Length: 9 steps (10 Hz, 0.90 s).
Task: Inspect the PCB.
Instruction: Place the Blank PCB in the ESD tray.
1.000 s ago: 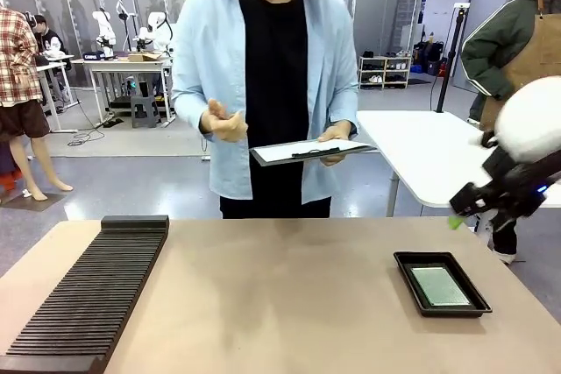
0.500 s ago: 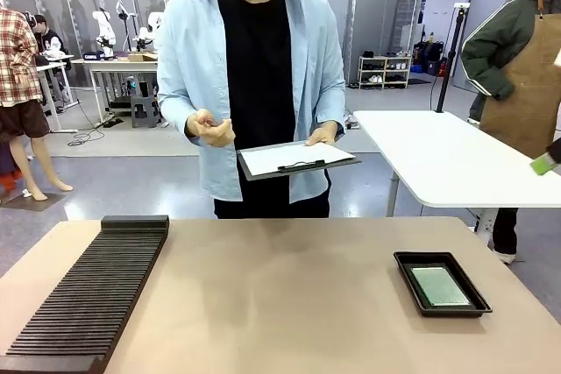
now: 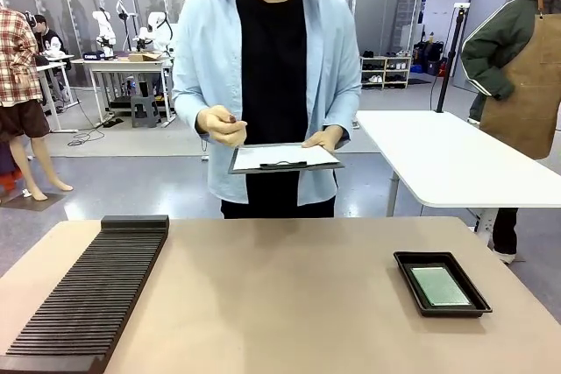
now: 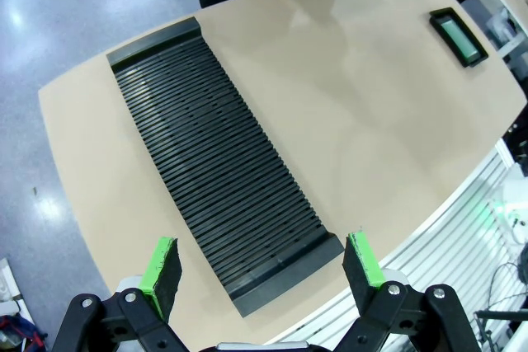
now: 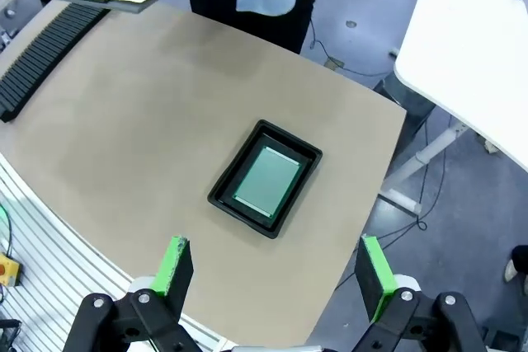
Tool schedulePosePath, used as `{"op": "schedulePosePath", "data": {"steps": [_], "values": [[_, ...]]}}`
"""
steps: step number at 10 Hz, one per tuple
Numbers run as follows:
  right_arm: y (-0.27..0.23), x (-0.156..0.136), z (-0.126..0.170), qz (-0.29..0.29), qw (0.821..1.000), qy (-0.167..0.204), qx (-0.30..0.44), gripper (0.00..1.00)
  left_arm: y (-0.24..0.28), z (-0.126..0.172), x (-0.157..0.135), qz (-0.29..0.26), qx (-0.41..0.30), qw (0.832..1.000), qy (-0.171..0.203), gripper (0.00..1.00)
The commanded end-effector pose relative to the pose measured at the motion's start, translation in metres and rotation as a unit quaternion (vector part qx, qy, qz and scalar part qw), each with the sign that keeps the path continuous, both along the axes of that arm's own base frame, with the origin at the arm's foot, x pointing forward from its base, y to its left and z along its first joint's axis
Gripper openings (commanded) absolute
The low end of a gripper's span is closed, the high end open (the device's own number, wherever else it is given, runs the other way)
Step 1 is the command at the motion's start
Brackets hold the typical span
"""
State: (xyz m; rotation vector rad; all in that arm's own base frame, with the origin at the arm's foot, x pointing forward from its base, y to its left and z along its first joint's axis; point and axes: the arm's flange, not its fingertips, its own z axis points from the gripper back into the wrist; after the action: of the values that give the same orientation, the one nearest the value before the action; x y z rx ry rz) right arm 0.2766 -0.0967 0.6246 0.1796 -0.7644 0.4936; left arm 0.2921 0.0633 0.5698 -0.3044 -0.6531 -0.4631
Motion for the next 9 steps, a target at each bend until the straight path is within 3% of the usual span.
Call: {"op": "schedulePosePath", "data": {"steps": [1, 9], "values": [[-0.0028, 0.0044, 0.0042, -0.007, 1.0, 0.002, -0.005, 1.0, -0.0013, 0.0007, -0.0008, 0.009, 0.005, 1.0, 0.009, 1.0], [-0.0028, 0.0044, 0.0042, -0.007, 1.0, 0.002, -0.005, 1.0, -0.0013, 0.0007, -0.0008, 0.009, 0.005, 1.0, 0.009, 1.0]]}}
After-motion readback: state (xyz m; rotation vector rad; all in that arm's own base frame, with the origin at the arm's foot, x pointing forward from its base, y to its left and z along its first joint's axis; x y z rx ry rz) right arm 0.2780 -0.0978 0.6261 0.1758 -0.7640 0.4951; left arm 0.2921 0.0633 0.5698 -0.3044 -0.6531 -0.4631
